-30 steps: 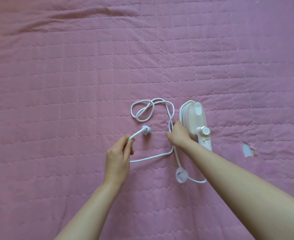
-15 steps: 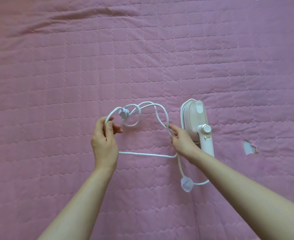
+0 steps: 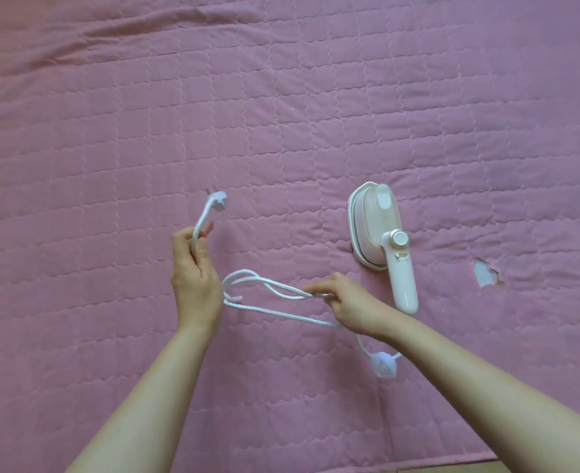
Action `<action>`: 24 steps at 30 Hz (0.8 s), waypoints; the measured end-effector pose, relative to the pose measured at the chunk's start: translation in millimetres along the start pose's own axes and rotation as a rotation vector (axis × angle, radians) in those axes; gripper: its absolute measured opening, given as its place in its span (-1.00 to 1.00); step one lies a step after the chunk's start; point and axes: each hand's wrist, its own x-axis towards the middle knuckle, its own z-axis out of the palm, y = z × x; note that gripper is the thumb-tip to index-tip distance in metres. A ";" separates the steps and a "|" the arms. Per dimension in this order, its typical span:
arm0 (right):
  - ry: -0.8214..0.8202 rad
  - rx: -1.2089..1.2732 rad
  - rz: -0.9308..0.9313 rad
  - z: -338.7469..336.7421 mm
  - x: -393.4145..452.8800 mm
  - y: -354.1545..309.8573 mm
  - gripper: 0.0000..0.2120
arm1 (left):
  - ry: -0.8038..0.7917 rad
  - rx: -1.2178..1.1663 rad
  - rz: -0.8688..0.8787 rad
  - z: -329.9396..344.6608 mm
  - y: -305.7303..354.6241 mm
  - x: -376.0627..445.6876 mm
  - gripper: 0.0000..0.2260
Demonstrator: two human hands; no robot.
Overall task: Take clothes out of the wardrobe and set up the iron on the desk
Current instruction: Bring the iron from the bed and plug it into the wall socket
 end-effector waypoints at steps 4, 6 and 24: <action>0.109 0.083 0.032 -1.2 0.6 -2.0 -0.54 | -0.262 0.132 -0.179 1.6 -42.4 -5.2 -0.89; 0.162 0.122 0.049 -1.1 1.5 -5.7 -0.57 | -0.350 0.174 -0.234 3.2 -52.8 -12.9 -0.86; 0.557 -0.002 -0.207 44.2 -21.7 -24.8 -0.77 | -0.429 -0.411 -0.763 54.3 2.3 -47.5 -0.17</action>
